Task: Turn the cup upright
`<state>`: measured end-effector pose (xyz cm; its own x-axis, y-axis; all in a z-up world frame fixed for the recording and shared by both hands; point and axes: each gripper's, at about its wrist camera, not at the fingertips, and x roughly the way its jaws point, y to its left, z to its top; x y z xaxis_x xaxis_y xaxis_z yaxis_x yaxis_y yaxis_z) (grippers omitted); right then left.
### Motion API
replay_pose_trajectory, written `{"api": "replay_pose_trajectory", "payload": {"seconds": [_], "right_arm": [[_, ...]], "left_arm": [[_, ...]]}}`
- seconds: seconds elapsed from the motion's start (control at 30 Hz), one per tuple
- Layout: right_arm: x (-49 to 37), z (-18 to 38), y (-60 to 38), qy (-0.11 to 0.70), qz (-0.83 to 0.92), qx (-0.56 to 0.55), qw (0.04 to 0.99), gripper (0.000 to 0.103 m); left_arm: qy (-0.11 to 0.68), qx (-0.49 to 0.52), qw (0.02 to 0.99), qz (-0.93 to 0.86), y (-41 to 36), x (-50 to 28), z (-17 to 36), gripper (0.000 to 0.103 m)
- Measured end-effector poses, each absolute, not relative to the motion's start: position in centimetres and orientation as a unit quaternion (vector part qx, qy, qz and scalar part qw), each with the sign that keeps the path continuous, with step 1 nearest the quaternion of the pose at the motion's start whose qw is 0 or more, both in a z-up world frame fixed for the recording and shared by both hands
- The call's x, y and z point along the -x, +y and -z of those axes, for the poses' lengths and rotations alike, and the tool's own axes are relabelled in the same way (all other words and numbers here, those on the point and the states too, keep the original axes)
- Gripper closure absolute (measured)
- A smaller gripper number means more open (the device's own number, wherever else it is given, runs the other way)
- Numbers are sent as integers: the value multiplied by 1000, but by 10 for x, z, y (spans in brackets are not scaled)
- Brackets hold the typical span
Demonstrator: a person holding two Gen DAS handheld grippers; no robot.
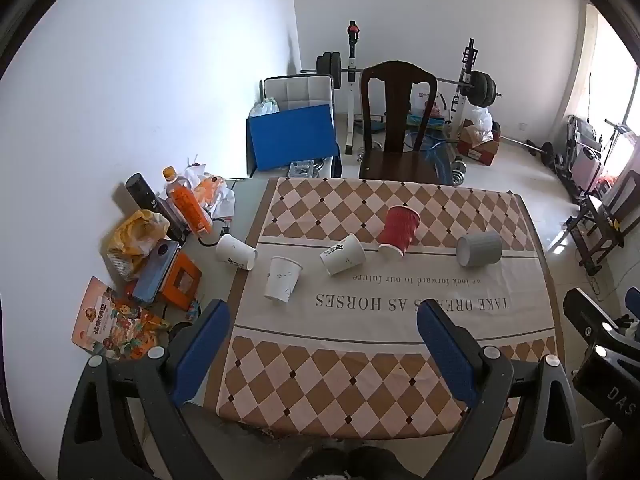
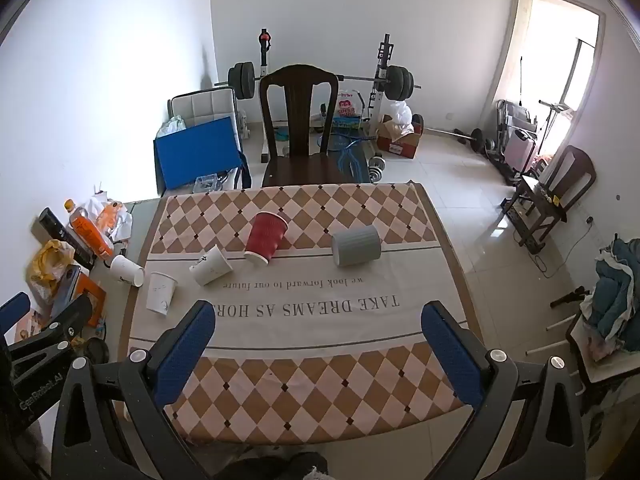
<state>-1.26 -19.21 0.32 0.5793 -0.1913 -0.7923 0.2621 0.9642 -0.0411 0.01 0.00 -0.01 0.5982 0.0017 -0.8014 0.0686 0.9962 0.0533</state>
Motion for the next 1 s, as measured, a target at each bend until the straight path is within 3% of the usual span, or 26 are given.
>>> {"api": "replay_pose_trajectory", "payload": {"seconds": [1.0], "right_arm": [[20,-10,-197,430,127,-38,893,0]], "left_arm": [[443,-43,896,17,-5,3,-10,7]]}}
